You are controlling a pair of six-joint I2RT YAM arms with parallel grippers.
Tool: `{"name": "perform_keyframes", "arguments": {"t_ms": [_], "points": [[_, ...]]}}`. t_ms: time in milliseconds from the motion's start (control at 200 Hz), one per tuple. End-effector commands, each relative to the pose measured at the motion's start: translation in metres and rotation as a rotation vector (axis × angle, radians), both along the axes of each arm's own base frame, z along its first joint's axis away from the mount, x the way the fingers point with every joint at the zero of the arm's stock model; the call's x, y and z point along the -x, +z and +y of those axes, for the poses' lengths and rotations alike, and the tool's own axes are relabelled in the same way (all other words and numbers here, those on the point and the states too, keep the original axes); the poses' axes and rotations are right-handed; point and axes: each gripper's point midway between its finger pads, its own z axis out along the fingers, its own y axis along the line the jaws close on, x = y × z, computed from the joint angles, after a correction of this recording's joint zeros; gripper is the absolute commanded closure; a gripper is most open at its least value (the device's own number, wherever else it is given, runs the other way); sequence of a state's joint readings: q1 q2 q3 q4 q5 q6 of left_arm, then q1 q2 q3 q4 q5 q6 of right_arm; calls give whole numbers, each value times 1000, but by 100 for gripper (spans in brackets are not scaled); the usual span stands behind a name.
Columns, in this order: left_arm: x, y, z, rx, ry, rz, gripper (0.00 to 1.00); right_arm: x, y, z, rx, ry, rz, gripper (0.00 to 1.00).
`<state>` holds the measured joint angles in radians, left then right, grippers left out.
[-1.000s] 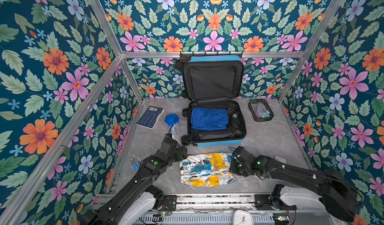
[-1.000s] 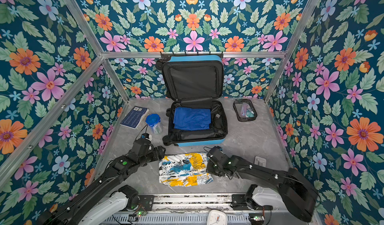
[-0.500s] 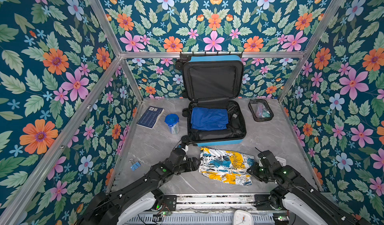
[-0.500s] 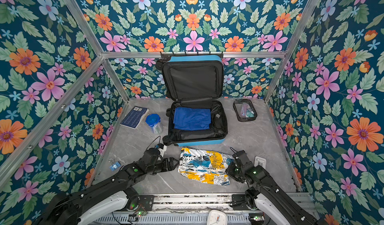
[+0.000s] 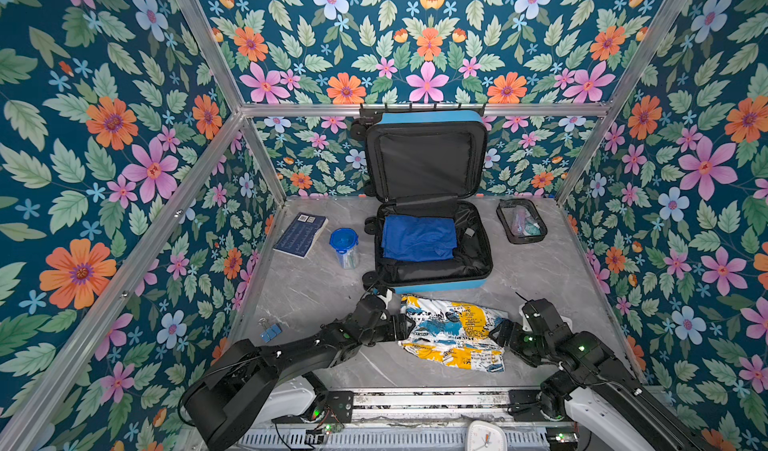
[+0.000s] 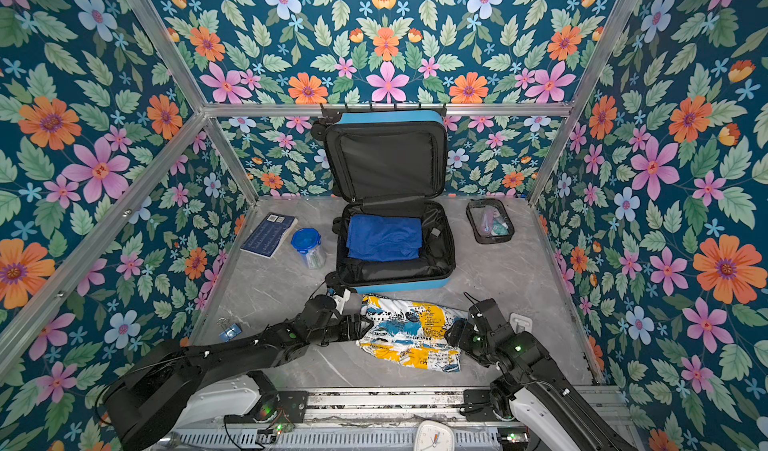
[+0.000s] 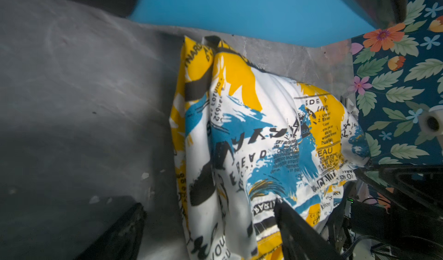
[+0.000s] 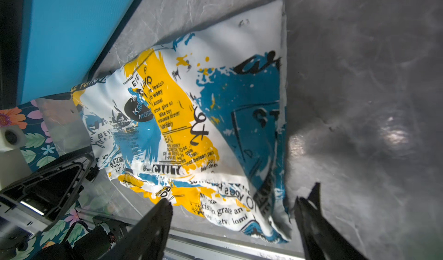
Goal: Pack the luggage
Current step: 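Grasp the printed pillow with both grippers and lift it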
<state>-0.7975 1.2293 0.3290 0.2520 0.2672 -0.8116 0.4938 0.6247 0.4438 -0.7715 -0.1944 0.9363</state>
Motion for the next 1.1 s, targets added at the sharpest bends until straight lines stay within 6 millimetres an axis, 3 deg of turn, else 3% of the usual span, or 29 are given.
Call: {"name": "perform_keyframes", "arguments": {"t_ms": [0, 260, 350, 380, 460, 780, 985, 1095], "points": [[-4, 0, -5, 2, -14, -12, 13, -3, -5, -9, 52, -45, 17, 18], [-8, -10, -7, -20, -11, -1, 14, -17, -16, -14, 100, -118, 35, 18], [-7, -15, -8, -25, -16, 7, 19, -20, -20, -9, 78, -115, 33, 17], [-6, -16, -8, -23, -18, 10, 21, -20, -23, -6, 66, -109, 38, 2], [-5, -20, -10, -25, -27, 22, 26, -19, -30, 0, 38, -95, 56, 1], [0, -25, -20, -33, -60, 33, 40, -15, -32, 18, -51, -68, 58, 39], [4, -25, -26, -22, -75, 40, 46, -15, -31, 30, -90, -42, 46, 57], [5, -22, -31, -7, -89, 39, 55, -18, -28, 33, -103, -44, 31, 66]]}}
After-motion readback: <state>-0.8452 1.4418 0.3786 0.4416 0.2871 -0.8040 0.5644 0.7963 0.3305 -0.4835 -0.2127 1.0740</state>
